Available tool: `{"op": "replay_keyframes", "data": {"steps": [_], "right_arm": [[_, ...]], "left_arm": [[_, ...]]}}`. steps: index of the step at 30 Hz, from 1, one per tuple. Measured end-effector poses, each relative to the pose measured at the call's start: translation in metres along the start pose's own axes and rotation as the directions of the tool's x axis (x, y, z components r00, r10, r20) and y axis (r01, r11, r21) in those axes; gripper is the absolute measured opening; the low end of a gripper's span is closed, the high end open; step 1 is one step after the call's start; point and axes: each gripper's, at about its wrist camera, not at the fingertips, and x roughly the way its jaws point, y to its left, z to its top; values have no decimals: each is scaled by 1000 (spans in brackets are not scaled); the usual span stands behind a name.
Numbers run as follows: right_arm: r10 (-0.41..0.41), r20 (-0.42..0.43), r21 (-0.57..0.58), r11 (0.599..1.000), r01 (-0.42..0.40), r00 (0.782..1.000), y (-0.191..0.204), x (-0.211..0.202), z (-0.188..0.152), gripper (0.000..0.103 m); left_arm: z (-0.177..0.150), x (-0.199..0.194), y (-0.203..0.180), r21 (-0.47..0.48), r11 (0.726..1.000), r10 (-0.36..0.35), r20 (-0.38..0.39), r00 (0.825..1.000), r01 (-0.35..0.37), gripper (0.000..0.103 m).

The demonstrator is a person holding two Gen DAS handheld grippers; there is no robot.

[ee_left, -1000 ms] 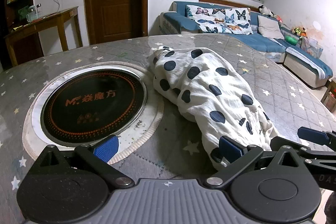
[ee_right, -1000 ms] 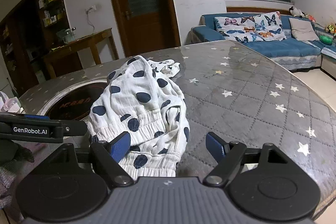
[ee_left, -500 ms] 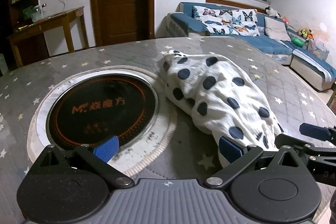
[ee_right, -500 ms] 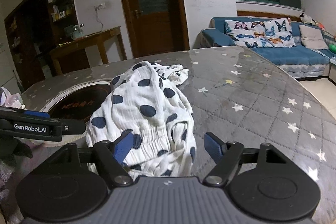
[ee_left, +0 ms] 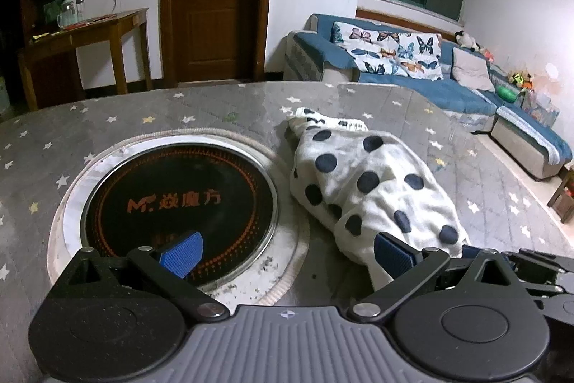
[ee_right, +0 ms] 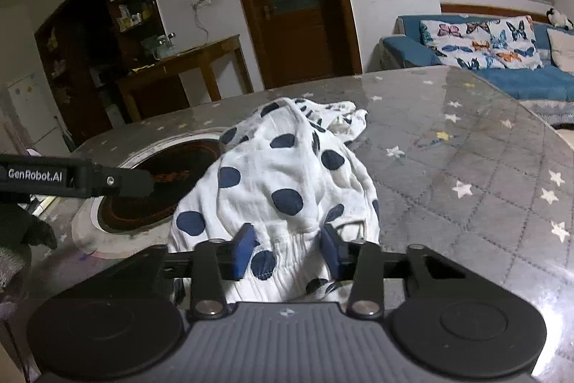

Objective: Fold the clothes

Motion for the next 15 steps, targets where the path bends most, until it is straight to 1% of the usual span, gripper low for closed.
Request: {"op": "replay_keyframes", "data": {"steps": [3,4,8,11,13,14,15], "right_arm": [[32,17,-16,999,-32,999,6,-7,3,12],[47,21,-35,998,-47,999,10,-10,6,10],[116,22,-102,988,-113,993,30,-13,10,8],[153,13,-151,977,-150,988,45,-11,10,7],[187,-1,-158,970,-185,982,51,-10,8,7],[193,-6,-158,969,-191,981,53,-9,6,8],[183,-11,-160,970,-182,983,53,-10,4,10]], "left_arm": [[6,-5,2,-17,999,-32,5,999,32,103],[8,-7,3,-21,999,-47,8,999,47,103],[14,-11,2,-20,996,-86,18,996,86,103],[15,-8,2,-26,995,-100,5,995,100,102],[14,-5,0,-24,993,-113,-9,994,113,102],[15,-3,0,-25,992,-123,-20,992,123,102],[15,-1,-1,-25,991,-131,-29,991,130,102]]}}
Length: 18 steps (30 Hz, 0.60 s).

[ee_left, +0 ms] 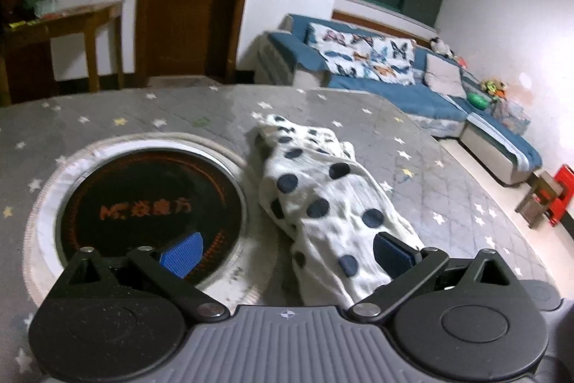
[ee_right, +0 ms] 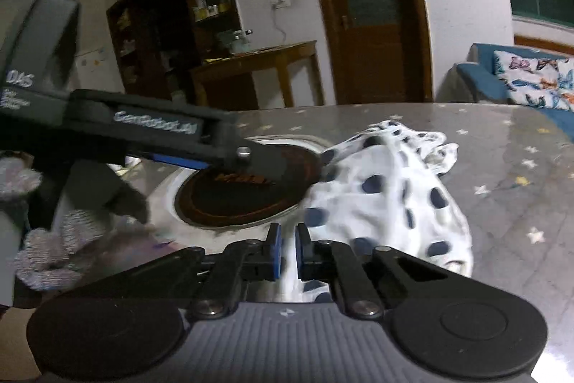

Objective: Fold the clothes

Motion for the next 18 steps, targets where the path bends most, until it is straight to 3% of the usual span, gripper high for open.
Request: {"op": "replay_keyframes", "data": {"steps": [5,7,9,13,18], "right_arm": [[-91,25,17,996,91,995,-11,-25,-9,18],[-129,45,30,991,128,991,-19,-31,-10,39],[-150,38,47,988,148,988,-28,-28,-10,43],[-77,-29,107,991,80,997,-39,-8,-15,46],[5,-21,25,1000,-5,1000,-15,2,-16,46]], "left_arm": [[1,6,-4,15,1000,-13,-3,1000,13,102],[2,9,-8,19,1000,-21,-8,1000,21,101],[2,10,-12,26,999,-36,-11,999,36,101],[0,11,-21,49,997,-55,-20,998,56,101],[-4,14,-27,72,996,-57,-46,997,60,101]]}}
